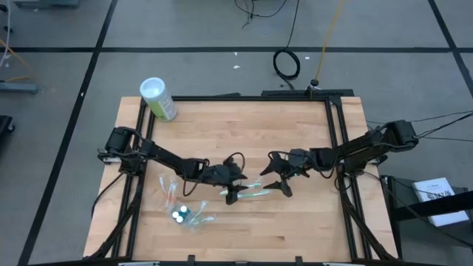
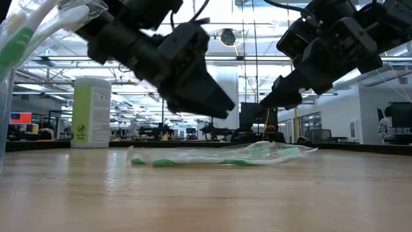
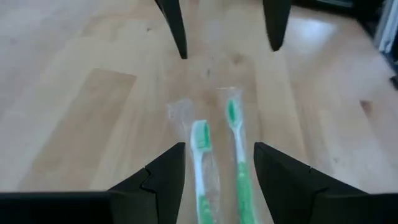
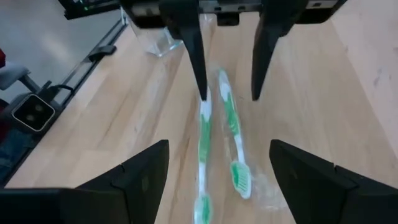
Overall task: Pick & Place toothbrushing station
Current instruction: Put the green toothbrush into the transparent organizer
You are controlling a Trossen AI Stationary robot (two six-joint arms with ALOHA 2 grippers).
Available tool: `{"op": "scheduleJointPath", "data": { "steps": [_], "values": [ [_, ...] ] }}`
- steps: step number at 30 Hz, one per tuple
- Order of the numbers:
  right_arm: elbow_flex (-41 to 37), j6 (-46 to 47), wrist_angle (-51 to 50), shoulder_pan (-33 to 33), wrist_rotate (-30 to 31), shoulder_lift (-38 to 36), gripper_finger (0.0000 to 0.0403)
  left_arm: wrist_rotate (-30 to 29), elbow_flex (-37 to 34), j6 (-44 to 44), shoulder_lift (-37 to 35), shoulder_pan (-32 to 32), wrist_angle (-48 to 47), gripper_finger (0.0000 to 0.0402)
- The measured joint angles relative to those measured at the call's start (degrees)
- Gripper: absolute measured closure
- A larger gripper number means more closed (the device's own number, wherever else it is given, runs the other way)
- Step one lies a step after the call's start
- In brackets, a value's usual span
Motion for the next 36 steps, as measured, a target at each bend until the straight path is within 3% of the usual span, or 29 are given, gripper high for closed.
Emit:
{"op": "scheduleJointPath", "data": {
  "steps": [8, 17, 28, 36],
  "values": [
    [0.0, -6.2, 2.8, 0.1, 2.2, -4.5, 0.0133, -6.6, 11.4, 5.1, 4.4, 0.3, -16.4, 0.0211],
    [0.0, -9.0, 3.4, 0.1, 7.6, -14.4, 0.0133, -4.2, 19.5, 6.7, 13.2, 1.6, -19.7, 0.0211],
    [0.0, -8.5, -1.0, 0.1, 7.6, -15.3, 0.0133, -3.3, 20.2, 7.4, 13.9, 1.0, -17.2, 0.0211],
    [0.0, -8.5, -0.9, 0.1, 7.6, -15.3, 0.0133, -5.4, 20.2, 6.9, 13.9, 0.5, -22.6, 0.0211]
  ]
}}
